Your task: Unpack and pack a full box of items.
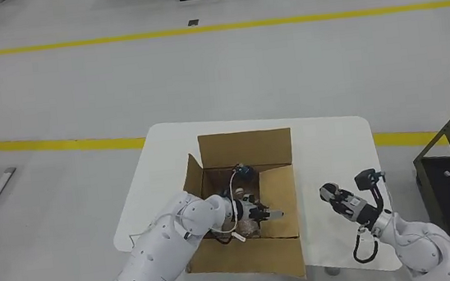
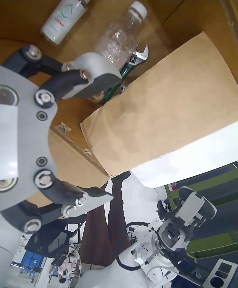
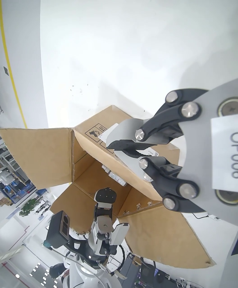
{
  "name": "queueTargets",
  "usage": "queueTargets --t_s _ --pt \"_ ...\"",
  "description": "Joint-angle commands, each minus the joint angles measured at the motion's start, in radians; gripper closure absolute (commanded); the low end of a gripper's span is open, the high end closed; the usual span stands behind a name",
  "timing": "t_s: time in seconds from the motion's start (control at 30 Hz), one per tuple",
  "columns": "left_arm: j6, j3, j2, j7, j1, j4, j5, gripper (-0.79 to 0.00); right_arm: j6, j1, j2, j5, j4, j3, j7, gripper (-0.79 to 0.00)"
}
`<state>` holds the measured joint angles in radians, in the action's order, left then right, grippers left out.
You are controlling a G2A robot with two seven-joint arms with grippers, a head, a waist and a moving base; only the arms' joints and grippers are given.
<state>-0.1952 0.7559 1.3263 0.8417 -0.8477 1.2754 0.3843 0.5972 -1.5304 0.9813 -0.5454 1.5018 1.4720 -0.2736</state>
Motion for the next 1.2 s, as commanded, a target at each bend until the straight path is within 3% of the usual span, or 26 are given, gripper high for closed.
queueTargets --t_s 0.0,0.37,1.17 --pt "0.0 0.0 0.0 0.0 0.0 0.0 0.0 -0.785 0.001 0.006 0.002 0.0 -0.006 -0.011 -0.004 0.0" --pt "0.016 -0.003 0.012 -0.077 -0.013 -0.046 -0.022 -0.785 0.044 0.082 0.012 -0.012 -0.071 -0.088 -0.076 0.0" --pt "-0.068 -0.091 0.114 -0.091 0.102 -0.419 -0.195 -0.785 0.031 0.186 0.054 -0.056 -0.22 -0.251 -0.02 0.0"
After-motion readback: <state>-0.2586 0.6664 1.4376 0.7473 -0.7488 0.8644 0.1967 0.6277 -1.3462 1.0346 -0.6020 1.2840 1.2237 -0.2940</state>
